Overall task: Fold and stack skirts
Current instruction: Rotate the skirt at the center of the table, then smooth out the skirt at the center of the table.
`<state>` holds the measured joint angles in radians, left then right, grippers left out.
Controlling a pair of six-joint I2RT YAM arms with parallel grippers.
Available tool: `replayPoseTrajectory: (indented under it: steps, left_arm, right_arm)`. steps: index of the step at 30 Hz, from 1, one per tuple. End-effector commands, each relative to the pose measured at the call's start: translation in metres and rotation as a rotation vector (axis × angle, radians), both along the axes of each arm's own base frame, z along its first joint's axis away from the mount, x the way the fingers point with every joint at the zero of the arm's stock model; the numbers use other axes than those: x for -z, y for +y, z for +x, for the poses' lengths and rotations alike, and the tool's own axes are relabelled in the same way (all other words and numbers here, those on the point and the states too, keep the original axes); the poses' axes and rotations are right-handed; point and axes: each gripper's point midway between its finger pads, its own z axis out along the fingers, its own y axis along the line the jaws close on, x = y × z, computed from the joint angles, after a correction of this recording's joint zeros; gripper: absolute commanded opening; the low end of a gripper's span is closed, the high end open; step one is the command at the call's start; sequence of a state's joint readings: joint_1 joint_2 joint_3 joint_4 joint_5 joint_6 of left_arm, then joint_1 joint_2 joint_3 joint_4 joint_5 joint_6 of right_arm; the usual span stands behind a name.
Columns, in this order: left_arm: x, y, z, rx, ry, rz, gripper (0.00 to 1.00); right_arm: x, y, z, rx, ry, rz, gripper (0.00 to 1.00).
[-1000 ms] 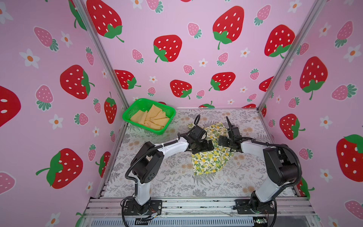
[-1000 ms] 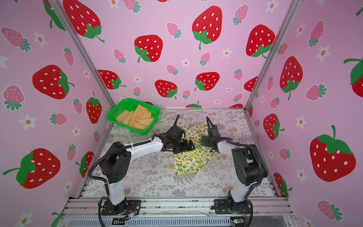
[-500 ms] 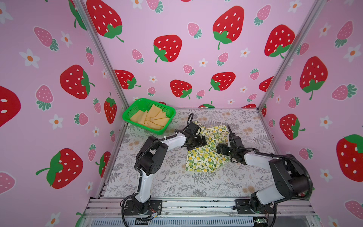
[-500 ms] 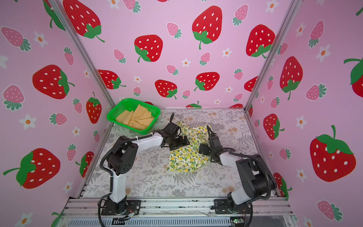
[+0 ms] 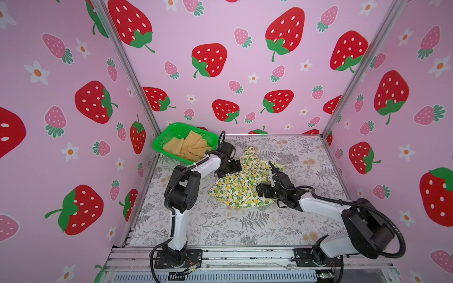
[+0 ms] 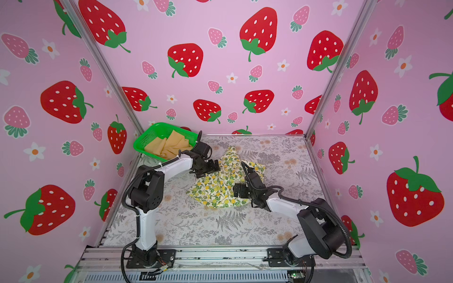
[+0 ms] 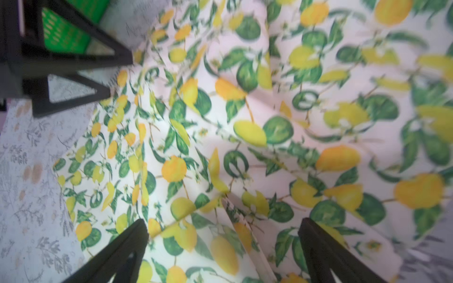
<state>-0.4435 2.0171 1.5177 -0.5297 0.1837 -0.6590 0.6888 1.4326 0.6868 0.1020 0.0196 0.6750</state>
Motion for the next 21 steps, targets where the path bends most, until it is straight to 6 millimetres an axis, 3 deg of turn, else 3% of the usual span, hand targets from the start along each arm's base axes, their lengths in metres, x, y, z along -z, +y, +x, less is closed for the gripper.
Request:
replayPoseTrajectory:
  steps: [1,6,11,16,21]
  left_arm:
    - [-0.044,0.004,-0.022,0.025,-0.072,-0.011,0.99]
    - [-0.049,0.011,-0.055,0.022,-0.089,-0.052,0.99]
    - [-0.022,0.016,-0.078,0.017,-0.062,-0.069,0.99]
    - [0.008,0.015,-0.086,0.011,-0.017,-0.077,0.99]
    - [0.025,0.014,-0.086,0.005,0.009,-0.077,0.99]
  right_arm:
    - [-0.037,-0.015,0.037,0.061,-0.099,-0.068,1.00]
    - [-0.040,-0.034,0.089,0.116,-0.116,-0.149,1.00]
    - [-0.020,-0.062,0.129,0.186,-0.097,-0.254,0.96]
    - [0.009,-0.089,0.152,0.248,-0.038,-0.285,0.93]
    - [0.027,-0.102,0.161,0.274,-0.002,-0.295,0.90]
